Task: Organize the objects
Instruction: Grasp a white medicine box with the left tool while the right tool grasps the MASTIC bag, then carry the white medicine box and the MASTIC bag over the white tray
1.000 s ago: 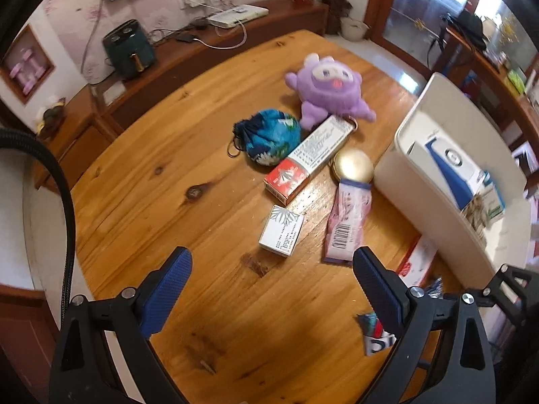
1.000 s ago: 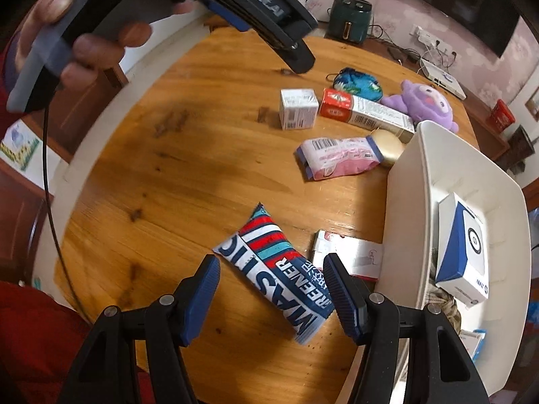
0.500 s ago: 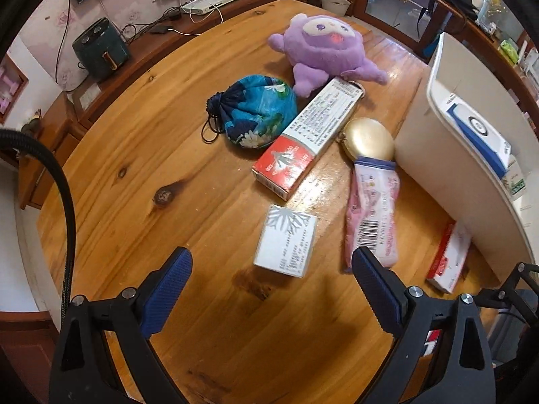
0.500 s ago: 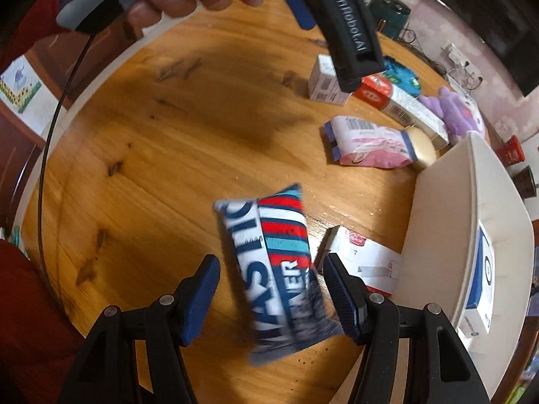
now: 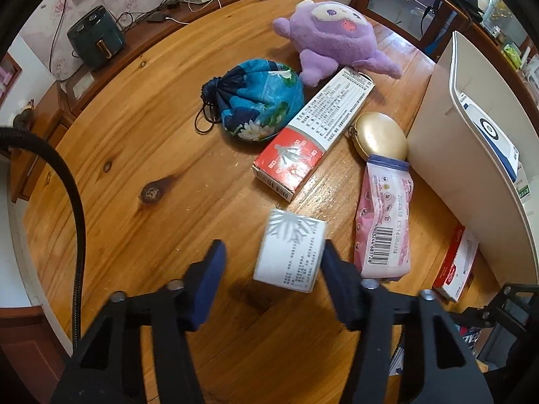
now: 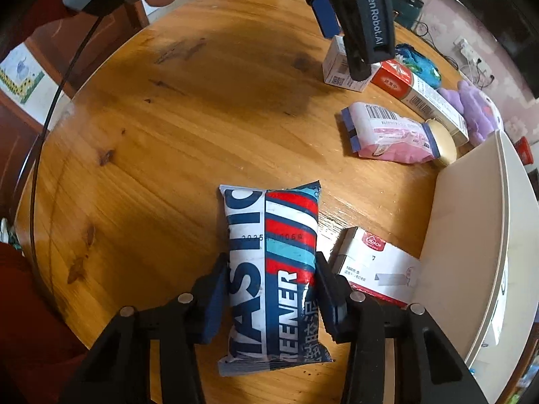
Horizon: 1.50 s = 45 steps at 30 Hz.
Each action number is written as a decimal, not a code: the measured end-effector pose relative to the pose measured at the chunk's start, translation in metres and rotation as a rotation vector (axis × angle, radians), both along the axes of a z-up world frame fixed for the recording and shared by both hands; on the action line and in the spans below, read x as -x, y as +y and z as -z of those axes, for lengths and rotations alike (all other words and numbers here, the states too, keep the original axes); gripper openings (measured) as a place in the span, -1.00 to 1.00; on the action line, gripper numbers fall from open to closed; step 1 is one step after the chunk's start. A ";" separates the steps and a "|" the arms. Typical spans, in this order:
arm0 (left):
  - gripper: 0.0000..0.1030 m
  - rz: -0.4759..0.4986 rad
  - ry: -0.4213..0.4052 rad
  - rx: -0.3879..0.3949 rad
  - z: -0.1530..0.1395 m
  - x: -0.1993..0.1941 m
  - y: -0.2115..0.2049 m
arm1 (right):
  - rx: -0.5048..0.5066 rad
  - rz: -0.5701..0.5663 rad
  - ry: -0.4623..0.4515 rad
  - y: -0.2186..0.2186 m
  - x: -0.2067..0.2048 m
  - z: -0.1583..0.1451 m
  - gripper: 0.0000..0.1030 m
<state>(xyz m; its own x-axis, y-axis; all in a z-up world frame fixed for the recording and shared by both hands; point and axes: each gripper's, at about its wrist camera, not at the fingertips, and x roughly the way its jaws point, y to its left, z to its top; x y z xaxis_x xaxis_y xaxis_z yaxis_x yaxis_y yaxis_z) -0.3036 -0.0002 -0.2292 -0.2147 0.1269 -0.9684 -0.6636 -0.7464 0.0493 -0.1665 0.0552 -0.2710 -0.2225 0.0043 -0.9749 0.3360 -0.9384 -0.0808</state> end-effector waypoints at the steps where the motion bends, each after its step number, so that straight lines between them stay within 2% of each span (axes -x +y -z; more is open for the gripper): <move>1: -0.05 -0.003 -0.003 0.000 0.001 0.000 0.001 | 0.002 0.002 0.000 0.000 -0.001 0.000 -0.09; 4: -0.31 -0.007 -0.004 -0.003 0.001 -0.002 0.004 | 0.011 0.017 -0.004 0.000 -0.004 0.000 -0.10; 13: -0.33 -0.064 0.000 -0.009 -0.002 -0.012 0.007 | 0.034 0.115 -0.019 0.008 -0.012 0.000 -0.12; 15: -0.33 -0.077 0.001 0.009 -0.004 -0.014 0.008 | 0.048 0.140 -0.024 0.011 -0.014 -0.002 -0.12; 21: -0.34 -0.121 0.007 0.013 -0.019 -0.024 0.008 | 0.102 0.217 -0.018 0.020 -0.021 -0.020 -0.13; 28: -0.34 -0.172 0.037 -0.005 -0.066 -0.042 0.007 | 0.181 0.303 0.034 0.036 -0.035 -0.070 -0.13; 30: -0.33 -0.178 0.060 0.000 -0.082 -0.052 0.010 | 0.200 0.320 0.054 0.050 -0.017 -0.089 -0.14; 34: -0.33 -0.213 0.092 -0.003 -0.114 -0.071 0.014 | 0.232 0.351 0.085 0.064 -0.018 -0.121 -0.14; 40: -0.33 -0.264 0.136 -0.031 -0.161 -0.104 0.032 | 0.239 0.369 0.133 0.086 -0.038 -0.157 -0.14; 45: -0.33 -0.307 0.153 -0.079 -0.187 -0.128 0.053 | 0.252 0.404 0.163 0.126 -0.056 -0.185 -0.14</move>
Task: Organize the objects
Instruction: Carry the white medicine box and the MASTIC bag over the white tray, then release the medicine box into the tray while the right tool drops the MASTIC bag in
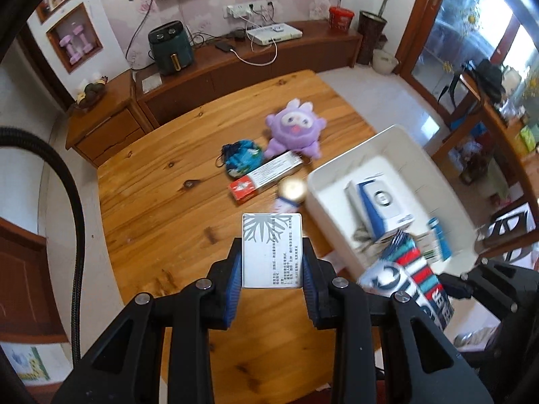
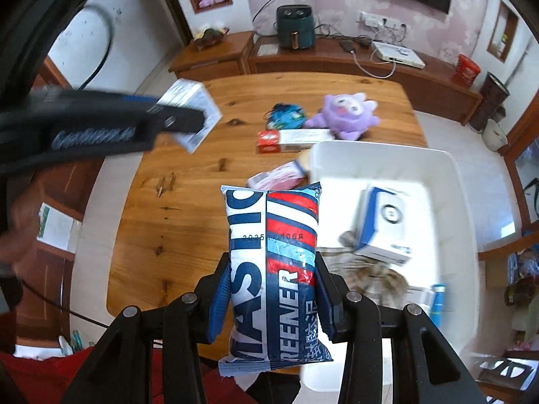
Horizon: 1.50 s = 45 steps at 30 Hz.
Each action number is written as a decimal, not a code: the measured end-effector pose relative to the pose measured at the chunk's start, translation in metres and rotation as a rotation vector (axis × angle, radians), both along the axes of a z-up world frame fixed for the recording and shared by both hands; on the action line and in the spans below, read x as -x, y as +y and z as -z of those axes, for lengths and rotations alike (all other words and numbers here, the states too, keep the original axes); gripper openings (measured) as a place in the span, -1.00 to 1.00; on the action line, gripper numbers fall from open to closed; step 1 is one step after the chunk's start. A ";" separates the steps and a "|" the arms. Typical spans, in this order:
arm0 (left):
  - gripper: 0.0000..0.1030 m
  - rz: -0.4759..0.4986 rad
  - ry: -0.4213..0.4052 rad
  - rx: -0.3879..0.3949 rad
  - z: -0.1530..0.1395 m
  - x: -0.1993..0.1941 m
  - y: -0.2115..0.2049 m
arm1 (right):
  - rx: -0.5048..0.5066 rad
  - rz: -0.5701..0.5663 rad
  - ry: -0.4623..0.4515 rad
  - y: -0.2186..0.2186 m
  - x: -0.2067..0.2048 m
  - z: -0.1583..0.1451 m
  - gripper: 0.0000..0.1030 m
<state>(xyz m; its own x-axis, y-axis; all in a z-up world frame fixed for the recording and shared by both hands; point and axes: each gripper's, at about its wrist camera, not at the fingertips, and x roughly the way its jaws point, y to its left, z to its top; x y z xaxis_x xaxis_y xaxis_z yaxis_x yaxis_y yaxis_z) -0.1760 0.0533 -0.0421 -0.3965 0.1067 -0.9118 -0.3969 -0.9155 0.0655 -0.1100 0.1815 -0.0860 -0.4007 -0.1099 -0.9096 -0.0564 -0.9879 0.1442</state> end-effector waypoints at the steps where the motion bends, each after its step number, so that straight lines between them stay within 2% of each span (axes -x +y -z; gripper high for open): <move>1: -0.33 -0.008 0.004 -0.010 -0.004 -0.005 0.006 | -0.007 0.009 0.005 0.008 -0.003 -0.004 -0.14; 9: -0.33 -0.085 0.009 -0.080 -0.009 -0.024 0.052 | -0.023 0.096 0.031 0.087 -0.017 -0.014 -0.14; 16: -0.33 -0.129 0.003 -0.088 0.007 -0.032 0.095 | -0.036 0.169 0.021 0.148 -0.010 -0.001 -0.14; 20: -0.33 -0.150 -0.012 -0.084 0.026 -0.033 0.112 | -0.035 0.182 0.011 0.173 0.002 0.009 -0.14; 29: -0.33 -0.209 -0.076 -0.045 0.076 -0.036 0.139 | -0.073 0.151 -0.009 0.189 0.036 0.029 -0.14; 40: -0.33 -0.260 -0.077 -0.056 0.095 -0.038 0.147 | -0.057 0.127 -0.083 0.186 0.057 0.071 -0.14; 45: -0.32 -0.273 -0.104 -0.053 0.106 -0.036 0.148 | -0.061 0.113 -0.116 0.183 0.064 0.088 -0.14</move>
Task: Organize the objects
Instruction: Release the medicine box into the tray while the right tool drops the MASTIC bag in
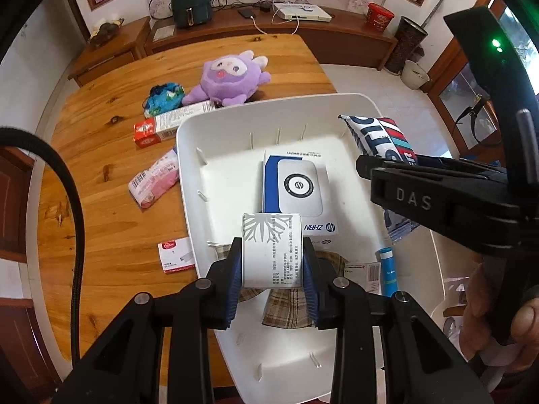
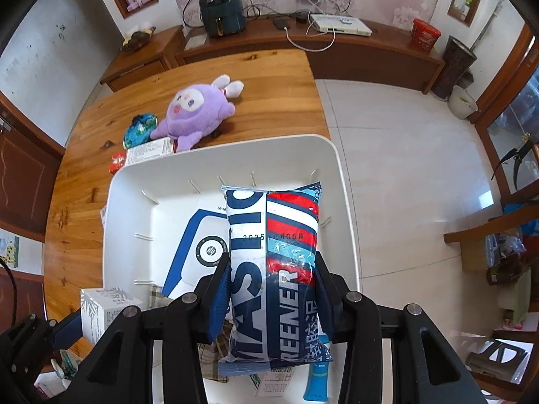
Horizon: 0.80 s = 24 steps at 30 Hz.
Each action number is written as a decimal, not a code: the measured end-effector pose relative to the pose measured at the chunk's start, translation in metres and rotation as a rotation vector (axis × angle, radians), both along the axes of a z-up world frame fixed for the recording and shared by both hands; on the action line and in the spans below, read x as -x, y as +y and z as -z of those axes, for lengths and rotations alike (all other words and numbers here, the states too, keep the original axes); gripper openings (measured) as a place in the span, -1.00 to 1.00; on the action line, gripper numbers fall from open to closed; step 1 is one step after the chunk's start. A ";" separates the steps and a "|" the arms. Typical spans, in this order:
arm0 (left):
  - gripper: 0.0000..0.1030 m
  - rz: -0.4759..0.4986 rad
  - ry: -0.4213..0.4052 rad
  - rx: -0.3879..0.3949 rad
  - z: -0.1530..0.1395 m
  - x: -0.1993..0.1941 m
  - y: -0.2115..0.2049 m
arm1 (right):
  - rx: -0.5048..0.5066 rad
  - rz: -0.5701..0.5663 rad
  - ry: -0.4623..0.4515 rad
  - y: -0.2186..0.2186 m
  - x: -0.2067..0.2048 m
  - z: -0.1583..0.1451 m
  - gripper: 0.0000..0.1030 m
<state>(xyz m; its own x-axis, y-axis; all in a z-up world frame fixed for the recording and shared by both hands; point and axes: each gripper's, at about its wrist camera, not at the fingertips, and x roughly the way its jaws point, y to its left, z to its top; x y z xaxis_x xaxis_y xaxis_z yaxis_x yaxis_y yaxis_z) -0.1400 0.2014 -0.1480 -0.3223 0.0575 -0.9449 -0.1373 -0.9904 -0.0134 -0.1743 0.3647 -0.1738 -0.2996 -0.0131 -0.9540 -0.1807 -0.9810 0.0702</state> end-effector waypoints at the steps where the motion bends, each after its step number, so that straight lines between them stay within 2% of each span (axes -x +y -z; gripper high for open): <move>1: -0.31 -0.003 -0.005 0.000 0.002 0.000 0.000 | -0.002 -0.004 -0.005 -0.001 0.001 0.003 -0.14; 4: -0.30 -0.010 -0.008 0.008 0.005 0.000 0.000 | -0.013 -0.014 -0.018 -0.003 0.005 0.009 -0.13; 6: -0.21 -0.018 -0.014 0.004 0.007 0.000 -0.001 | -0.024 -0.018 -0.023 -0.004 0.007 0.012 -0.13; 9: 0.10 -0.043 -0.010 0.005 0.007 0.000 -0.004 | -0.039 -0.030 -0.017 -0.007 0.009 0.014 -0.09; 10: 0.26 -0.047 -0.013 0.003 0.008 0.000 -0.005 | -0.038 -0.031 -0.016 -0.007 0.010 0.014 -0.03; 12: 0.39 -0.057 -0.018 0.001 0.008 0.001 -0.007 | -0.038 -0.028 -0.014 -0.008 0.012 0.015 0.15; 14: 0.68 -0.062 -0.031 0.005 0.010 0.001 -0.008 | -0.035 -0.035 -0.006 -0.009 0.013 0.014 0.17; 24: 0.74 -0.084 -0.046 0.029 0.007 0.001 -0.015 | -0.021 -0.025 0.008 -0.008 0.013 0.010 0.17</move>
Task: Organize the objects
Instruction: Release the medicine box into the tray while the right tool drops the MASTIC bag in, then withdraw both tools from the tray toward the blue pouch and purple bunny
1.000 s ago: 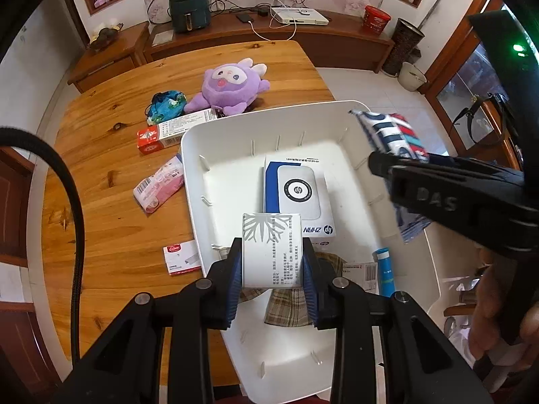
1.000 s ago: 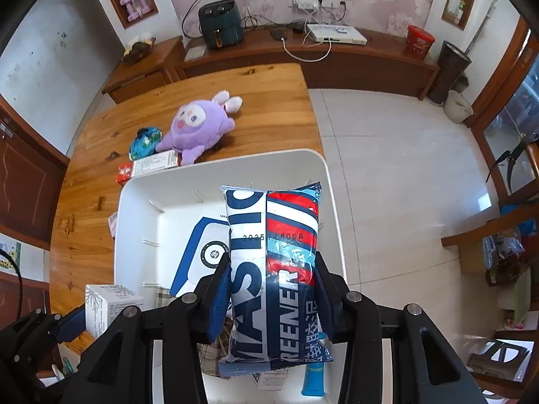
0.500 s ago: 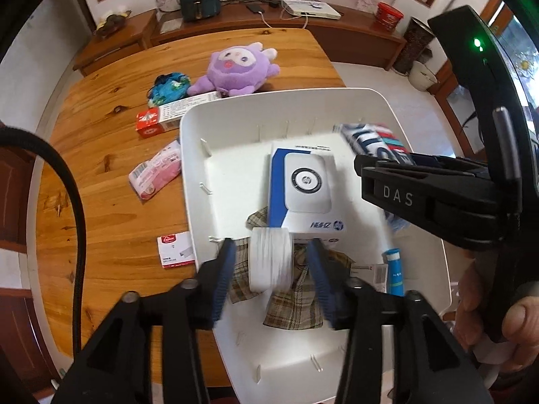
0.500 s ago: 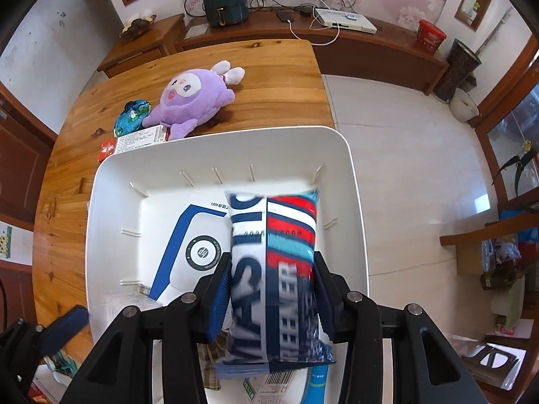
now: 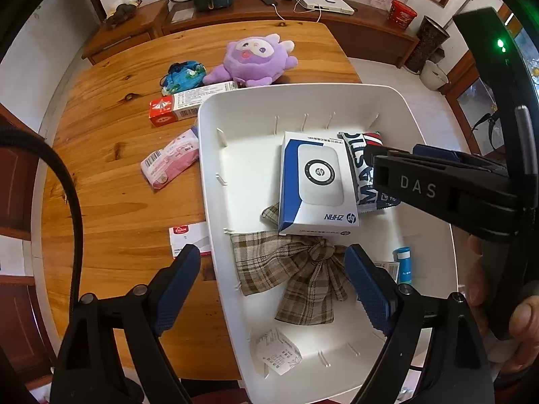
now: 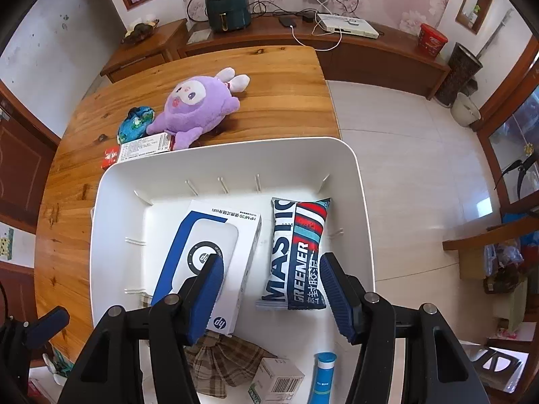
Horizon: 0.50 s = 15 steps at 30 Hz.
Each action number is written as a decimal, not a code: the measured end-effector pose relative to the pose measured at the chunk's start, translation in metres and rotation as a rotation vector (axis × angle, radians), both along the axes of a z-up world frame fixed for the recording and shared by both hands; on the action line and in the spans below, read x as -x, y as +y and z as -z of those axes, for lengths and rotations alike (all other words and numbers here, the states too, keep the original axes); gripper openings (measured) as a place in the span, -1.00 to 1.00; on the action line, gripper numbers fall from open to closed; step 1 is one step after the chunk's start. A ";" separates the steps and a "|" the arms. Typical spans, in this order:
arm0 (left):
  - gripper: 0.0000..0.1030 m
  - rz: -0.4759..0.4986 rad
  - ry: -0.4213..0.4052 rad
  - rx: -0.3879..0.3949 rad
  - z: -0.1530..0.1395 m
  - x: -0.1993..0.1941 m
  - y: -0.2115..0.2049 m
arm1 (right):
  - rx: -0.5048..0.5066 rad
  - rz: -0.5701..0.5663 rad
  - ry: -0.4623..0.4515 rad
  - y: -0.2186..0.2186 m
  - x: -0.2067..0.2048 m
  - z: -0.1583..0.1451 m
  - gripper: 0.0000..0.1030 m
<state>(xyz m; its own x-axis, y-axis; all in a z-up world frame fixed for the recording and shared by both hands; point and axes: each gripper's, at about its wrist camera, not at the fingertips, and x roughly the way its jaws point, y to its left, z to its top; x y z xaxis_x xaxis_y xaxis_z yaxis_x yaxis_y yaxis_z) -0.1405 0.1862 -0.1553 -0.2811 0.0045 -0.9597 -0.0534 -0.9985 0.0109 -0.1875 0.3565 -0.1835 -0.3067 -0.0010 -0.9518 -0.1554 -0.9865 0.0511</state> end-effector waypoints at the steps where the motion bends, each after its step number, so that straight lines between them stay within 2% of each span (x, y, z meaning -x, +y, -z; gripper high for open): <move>1: 0.74 -0.001 0.003 0.002 -0.001 0.000 -0.001 | 0.003 0.000 0.002 0.000 -0.001 -0.001 0.17; 15: 0.74 -0.019 0.035 -0.003 -0.023 -0.006 -0.010 | 0.039 0.009 0.044 -0.001 -0.011 -0.024 0.17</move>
